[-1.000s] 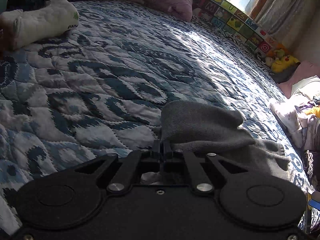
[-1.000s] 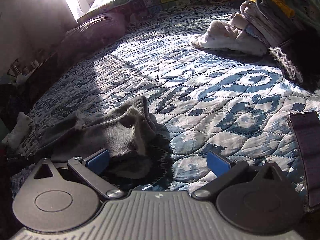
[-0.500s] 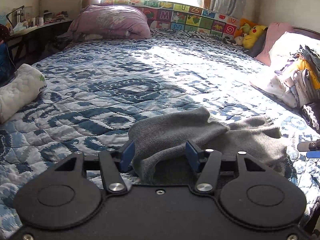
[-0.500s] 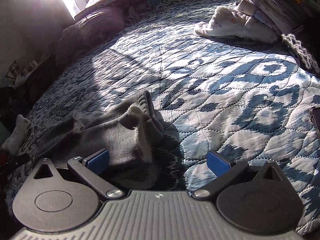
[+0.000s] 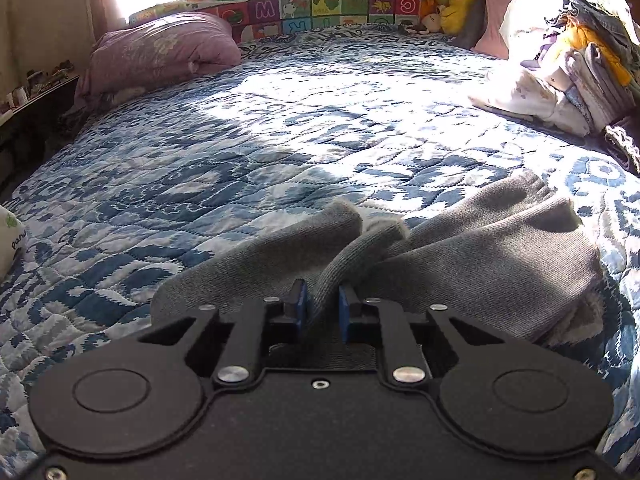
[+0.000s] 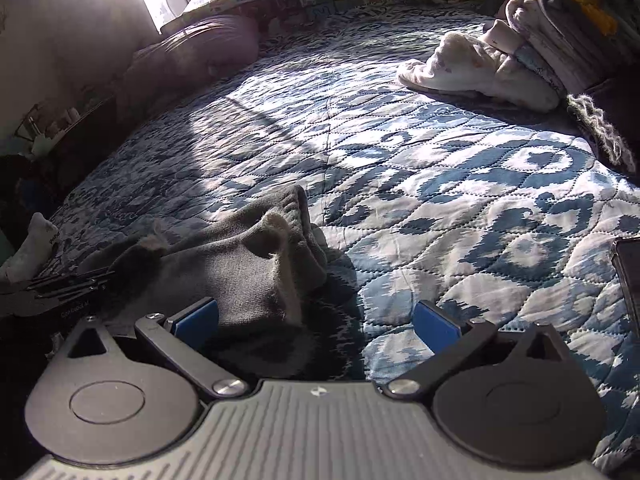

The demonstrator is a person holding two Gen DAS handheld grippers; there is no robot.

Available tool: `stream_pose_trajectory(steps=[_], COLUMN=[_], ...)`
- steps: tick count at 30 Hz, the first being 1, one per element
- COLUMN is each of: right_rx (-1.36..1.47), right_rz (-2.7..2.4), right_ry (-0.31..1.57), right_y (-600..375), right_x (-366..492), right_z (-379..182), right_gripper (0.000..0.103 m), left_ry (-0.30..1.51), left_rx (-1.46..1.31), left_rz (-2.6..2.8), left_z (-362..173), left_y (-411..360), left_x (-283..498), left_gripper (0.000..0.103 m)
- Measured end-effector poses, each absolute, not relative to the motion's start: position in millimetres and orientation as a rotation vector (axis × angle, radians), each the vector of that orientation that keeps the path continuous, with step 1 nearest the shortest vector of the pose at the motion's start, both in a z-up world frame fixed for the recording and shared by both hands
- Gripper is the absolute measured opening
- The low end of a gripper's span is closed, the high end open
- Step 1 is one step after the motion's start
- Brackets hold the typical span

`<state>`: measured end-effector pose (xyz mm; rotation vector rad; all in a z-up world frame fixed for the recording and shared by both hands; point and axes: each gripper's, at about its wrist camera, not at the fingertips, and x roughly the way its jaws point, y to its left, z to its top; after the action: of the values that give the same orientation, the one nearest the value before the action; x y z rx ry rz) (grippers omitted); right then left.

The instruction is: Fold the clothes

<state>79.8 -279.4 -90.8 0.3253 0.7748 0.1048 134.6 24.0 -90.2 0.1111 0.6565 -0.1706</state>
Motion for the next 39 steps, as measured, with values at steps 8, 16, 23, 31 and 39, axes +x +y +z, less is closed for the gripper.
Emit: stream_pose_trajectory(steps=[8, 16, 23, 31, 39], right_rx=[0.301, 0.298, 0.307, 0.357, 0.506], right_rz=[0.147, 0.182, 0.157, 0.162, 0.173], right_ry=[0.79, 0.777, 0.769, 0.805, 0.836], right_y=[-283.4, -286.5, -289.5, -292.0, -305.4], right_x=[80.9, 89.4, 94.6, 97.7, 96.5], right_z=[-96.8, -86.6, -84.6, -96.0, -111.1], right_gripper=[0.103, 0.103, 0.103, 0.103, 0.103], left_ry=[0.582, 0.567, 0.583, 0.655, 0.621], left_rx=[-0.166, -0.393, -0.548, -0.539, -0.22], left_rz=[-0.055, 0.025, 0.109, 0.293, 0.422], left_z=[-59.5, -60.2, -78.0, -87.1, -53.9], left_y=[97.4, 167.0, 220.1, 249.4, 211.9], left_x=[104.1, 77.4, 64.8, 50.1, 44.9], left_gripper=[0.009, 0.009, 0.009, 0.039, 0.052])
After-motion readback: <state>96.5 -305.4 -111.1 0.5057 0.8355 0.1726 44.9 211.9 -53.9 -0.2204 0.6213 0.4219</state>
